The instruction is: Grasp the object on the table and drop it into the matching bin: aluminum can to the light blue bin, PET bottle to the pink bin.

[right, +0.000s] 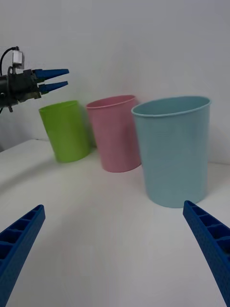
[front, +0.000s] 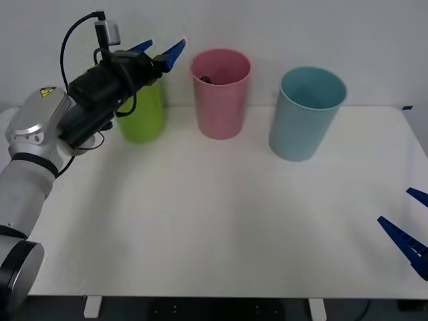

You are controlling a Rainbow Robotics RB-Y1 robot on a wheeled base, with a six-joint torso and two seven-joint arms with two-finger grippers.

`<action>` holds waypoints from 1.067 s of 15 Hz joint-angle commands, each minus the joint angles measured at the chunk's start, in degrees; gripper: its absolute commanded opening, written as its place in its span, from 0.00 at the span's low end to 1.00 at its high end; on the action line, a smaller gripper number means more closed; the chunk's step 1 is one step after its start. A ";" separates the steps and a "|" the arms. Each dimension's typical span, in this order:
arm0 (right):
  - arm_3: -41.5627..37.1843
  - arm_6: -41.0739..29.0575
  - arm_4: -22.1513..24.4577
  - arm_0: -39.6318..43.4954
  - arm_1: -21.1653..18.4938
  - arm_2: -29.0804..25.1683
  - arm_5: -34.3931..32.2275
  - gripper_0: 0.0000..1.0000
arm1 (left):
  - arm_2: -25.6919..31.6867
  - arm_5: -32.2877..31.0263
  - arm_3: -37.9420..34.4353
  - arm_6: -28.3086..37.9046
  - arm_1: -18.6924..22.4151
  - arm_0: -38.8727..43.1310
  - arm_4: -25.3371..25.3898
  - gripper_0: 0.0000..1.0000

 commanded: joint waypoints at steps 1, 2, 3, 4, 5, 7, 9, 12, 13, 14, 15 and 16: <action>0.00 0.00 0.00 0.00 0.00 0.00 0.00 1.00 | -0.34 -4.56 -2.20 -0.81 4.74 3.76 3.19 1.00; 0.00 0.00 0.00 0.00 0.00 0.00 0.00 1.00 | -0.43 -5.79 -2.64 -0.99 6.06 4.64 3.89 1.00; 0.00 0.00 0.00 0.00 0.00 0.00 0.00 1.00 | -0.34 -7.63 -3.17 -1.16 7.64 5.87 4.50 1.00; 0.00 0.00 0.00 0.00 0.00 0.00 0.00 1.00 | 0.10 -9.48 -4.14 -1.34 9.31 7.46 5.03 1.00; 0.00 0.00 0.00 0.00 0.00 0.00 0.00 1.00 | 0.80 -10.80 -5.10 -1.43 10.36 8.86 5.12 1.00; 0.00 0.00 0.00 0.00 0.00 0.00 0.00 1.00 | 2.91 -13.87 -6.86 -1.87 11.68 12.11 4.94 1.00; 0.00 0.00 0.00 0.00 0.00 0.00 0.00 1.00 | 5.81 -17.12 -8.71 -2.66 12.30 15.37 3.36 1.00; 0.00 0.00 0.00 0.00 0.00 0.00 0.00 1.00 | 12.40 -25.12 -10.64 -3.89 12.30 20.20 -1.39 1.00; 0.00 0.00 0.00 0.00 0.00 0.00 0.00 1.00 | 14.25 -27.14 -11.69 -4.06 12.30 21.69 -2.97 1.00; 0.00 0.00 0.00 0.00 0.00 0.00 0.00 1.00 | 16.53 -29.43 -12.84 -4.15 12.30 23.54 -4.55 1.00; 0.00 0.00 0.00 0.00 0.00 0.00 0.00 1.00 | 18.29 -31.10 -13.28 -4.42 12.30 24.77 -5.69 1.00; 0.00 0.00 0.00 0.00 0.00 0.00 0.00 1.00 | 19.87 -33.21 -13.45 -4.50 12.39 25.65 -6.57 1.00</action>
